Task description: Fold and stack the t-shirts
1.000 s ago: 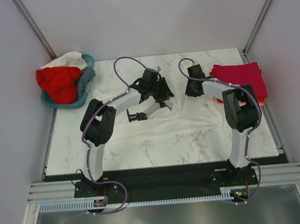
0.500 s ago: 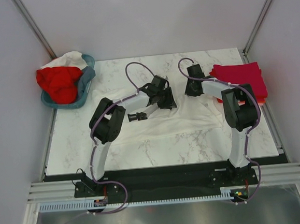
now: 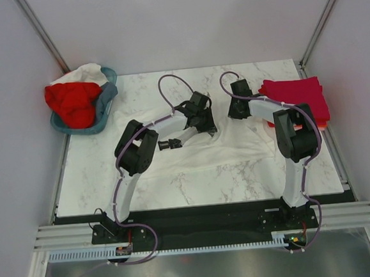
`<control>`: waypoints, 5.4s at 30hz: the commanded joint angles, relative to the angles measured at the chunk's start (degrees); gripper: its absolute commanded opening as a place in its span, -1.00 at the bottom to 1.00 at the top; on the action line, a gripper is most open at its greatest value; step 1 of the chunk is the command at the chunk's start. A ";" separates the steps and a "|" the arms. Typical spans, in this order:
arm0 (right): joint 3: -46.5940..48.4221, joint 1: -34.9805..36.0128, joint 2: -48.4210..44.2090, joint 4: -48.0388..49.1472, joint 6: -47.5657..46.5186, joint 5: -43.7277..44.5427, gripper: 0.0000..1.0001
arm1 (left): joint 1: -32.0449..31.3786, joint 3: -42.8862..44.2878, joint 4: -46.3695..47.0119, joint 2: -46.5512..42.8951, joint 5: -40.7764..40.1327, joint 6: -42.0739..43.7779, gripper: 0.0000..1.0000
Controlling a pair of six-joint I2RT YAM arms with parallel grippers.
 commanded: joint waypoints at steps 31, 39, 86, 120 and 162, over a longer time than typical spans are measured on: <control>0.58 -0.81 1.37 -1.24 0.21 0.20 -1.00 | -0.07 -10.19 1.53 -11.93 -16.08 -0.78 -0.92; 0.67 -0.99 0.41 -1.33 0.03 0.29 -0.94 | 0.37 -14.15 1.61 -16.67 -18.45 0.53 -0.03; 41.12 -6.78 27.22 -5.89 -8.49 1.50 0.07 | 27.88 -20.83 7.33 -28.28 -14.76 11.26 0.28; 37.40 -10.83 19.30 -1.68 -11.92 -7.35 0.37 | 34.83 -10.20 4.69 -18.26 -12.75 8.79 0.81; 40.39 -7.49 25.81 -6.95 -20.45 0.83 -1.00 | 35.36 10.10 -7.26 0.01 -26.46 14.07 0.11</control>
